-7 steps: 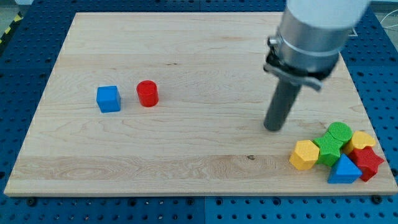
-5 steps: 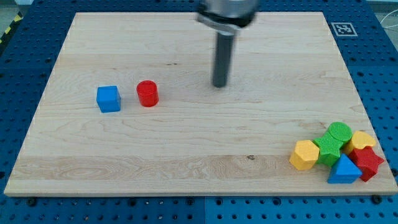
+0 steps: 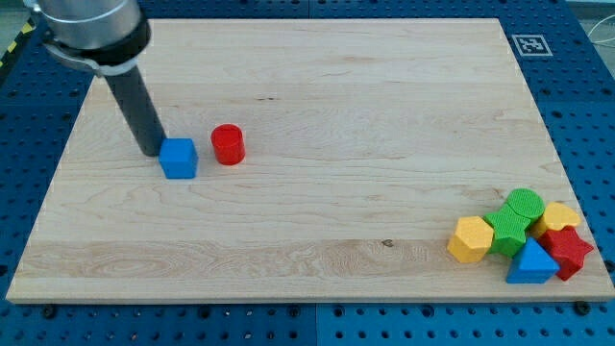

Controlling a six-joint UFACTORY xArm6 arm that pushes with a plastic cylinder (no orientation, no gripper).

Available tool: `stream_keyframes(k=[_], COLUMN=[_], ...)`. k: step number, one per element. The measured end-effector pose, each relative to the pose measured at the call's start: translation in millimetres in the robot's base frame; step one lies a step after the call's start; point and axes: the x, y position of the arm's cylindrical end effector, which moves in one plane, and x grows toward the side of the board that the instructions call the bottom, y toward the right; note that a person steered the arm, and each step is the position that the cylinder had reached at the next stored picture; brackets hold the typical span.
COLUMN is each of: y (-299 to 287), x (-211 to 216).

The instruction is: Push the blue cube to the top of the yellow hexagon

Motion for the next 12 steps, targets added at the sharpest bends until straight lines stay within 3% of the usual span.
stream_keyframes(k=[2,6,11,12], y=[49,70,241,243], x=[21,81,67,51])
